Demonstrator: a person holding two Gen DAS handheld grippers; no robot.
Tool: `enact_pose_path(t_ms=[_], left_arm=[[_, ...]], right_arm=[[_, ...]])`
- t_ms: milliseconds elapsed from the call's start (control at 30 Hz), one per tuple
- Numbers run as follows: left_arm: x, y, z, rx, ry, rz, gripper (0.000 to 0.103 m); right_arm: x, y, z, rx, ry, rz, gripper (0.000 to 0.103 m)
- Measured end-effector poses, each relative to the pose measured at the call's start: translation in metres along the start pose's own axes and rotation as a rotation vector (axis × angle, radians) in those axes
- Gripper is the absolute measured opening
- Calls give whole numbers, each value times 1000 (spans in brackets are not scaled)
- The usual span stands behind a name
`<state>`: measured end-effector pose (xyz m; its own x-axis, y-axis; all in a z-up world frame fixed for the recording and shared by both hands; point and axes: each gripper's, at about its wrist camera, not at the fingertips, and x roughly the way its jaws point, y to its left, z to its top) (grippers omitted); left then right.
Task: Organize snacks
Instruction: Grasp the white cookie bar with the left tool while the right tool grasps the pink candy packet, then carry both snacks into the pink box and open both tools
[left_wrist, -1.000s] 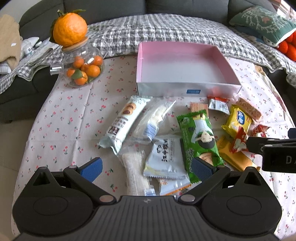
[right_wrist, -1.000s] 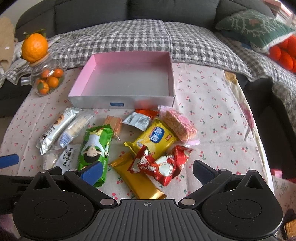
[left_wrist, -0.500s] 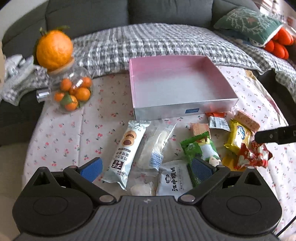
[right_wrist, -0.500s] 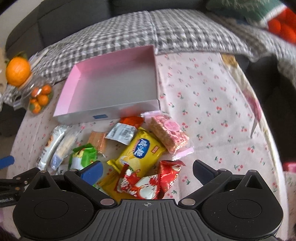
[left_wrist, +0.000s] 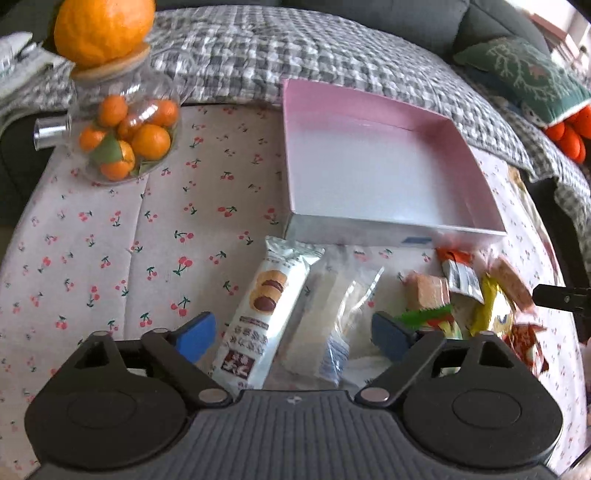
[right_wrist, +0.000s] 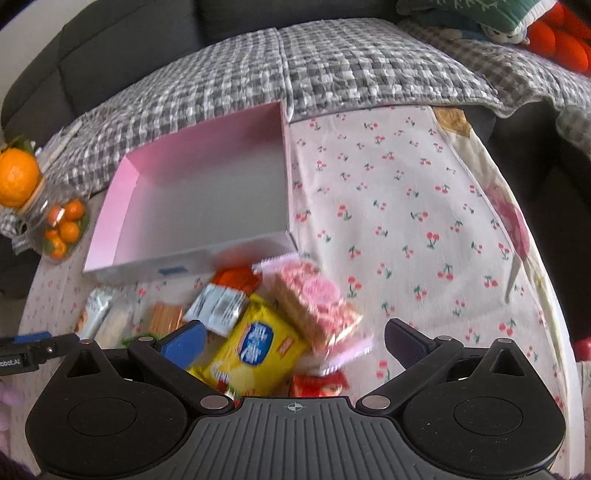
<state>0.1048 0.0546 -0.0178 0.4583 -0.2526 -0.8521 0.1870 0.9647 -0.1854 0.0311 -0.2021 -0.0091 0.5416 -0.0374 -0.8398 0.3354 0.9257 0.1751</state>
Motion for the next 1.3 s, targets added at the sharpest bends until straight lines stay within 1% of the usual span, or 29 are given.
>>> enact_pose_path(t_ms=[67, 167, 200, 233, 267, 367, 400, 433, 467, 533, 600, 667, 733, 767, 800, 833, 900, 933, 1133, 1300], left_arm=[[4, 5, 2, -18, -7, -18, 76], [9, 9, 5, -44, -3, -37, 67], [12, 11, 6, -53, 0, -39, 65], [14, 12, 7, -59, 3, -40, 60], [15, 13, 8, -64, 7, -42, 57], [18, 16, 8, -57, 11, -39, 56], [20, 16, 8, -49, 13, -41, 56], [21, 17, 8, -42, 15, -45, 56], [22, 18, 8, -40, 18, -49, 56], [24, 22, 8, -45, 24, -56, 56], [27, 25, 8, -53, 33, -61, 56], [29, 28, 7, -66, 47, -60, 54], [31, 30, 6, -83, 52, -61, 53], [31, 31, 7, -91, 53, -61, 50], [31, 32, 6, -98, 53, -59, 48], [30, 33, 6, -102, 53, -50, 41], [29, 34, 6, -112, 51, -45, 39], [29, 34, 5, -119, 51, -53, 34], [23, 33, 6, -139, 41, -65, 25], [15, 30, 6, -140, 20, -55, 25]], right_arm=[[5, -3, 5, -2, -2, -16, 103], [17, -8, 10, 13, 14, -35, 101], [22, -10, 11, 15, 22, -37, 98], [26, -11, 11, 15, 28, -43, 93], [30, -13, 11, 16, 37, -54, 91], [38, -18, 11, 23, 43, -60, 81], [41, -21, 12, 27, 48, -48, 75], [43, -23, 11, 30, 52, -37, 70], [45, -25, 11, 35, 53, -24, 69], [46, -26, 11, 34, 49, -14, 59], [47, -27, 10, 29, 45, -20, 55], [47, -27, 9, 29, 38, -19, 54], [47, -27, 8, 31, 37, -18, 50], [47, -27, 8, 36, 37, -19, 47], [46, -27, 9, 40, 37, -22, 39], [46, -28, 9, 48, 42, -24, 36], [45, -29, 9, 65, 44, -26, 35], [45, -29, 10, 70, 46, -29, 34], [35, -32, 13, 108, 41, -48, 33], [19, -31, 15, 143, 19, -38, 33]])
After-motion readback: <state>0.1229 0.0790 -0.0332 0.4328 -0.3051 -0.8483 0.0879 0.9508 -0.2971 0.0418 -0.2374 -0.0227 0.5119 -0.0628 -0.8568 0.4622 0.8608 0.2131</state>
